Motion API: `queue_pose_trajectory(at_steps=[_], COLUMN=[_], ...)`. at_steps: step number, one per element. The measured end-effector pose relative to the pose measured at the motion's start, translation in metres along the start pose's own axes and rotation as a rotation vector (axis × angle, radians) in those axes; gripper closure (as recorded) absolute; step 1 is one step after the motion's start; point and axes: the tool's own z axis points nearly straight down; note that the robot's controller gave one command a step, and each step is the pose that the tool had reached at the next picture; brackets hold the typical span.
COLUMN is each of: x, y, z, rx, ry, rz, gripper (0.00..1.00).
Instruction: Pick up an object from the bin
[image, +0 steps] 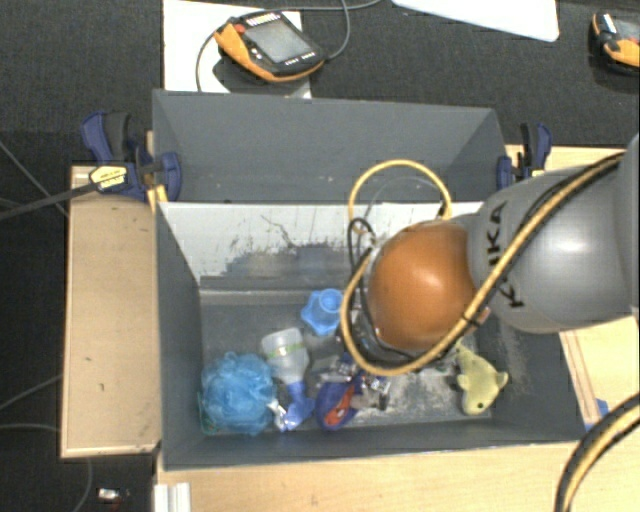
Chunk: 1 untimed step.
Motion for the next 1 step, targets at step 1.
queue_pose_trajectory(at_steps=[1], x=[-0.0005], y=[0.0001], z=[-0.0143], rx=[0.001], ry=[-0.003], rz=[0.000], gripper=[1.00])
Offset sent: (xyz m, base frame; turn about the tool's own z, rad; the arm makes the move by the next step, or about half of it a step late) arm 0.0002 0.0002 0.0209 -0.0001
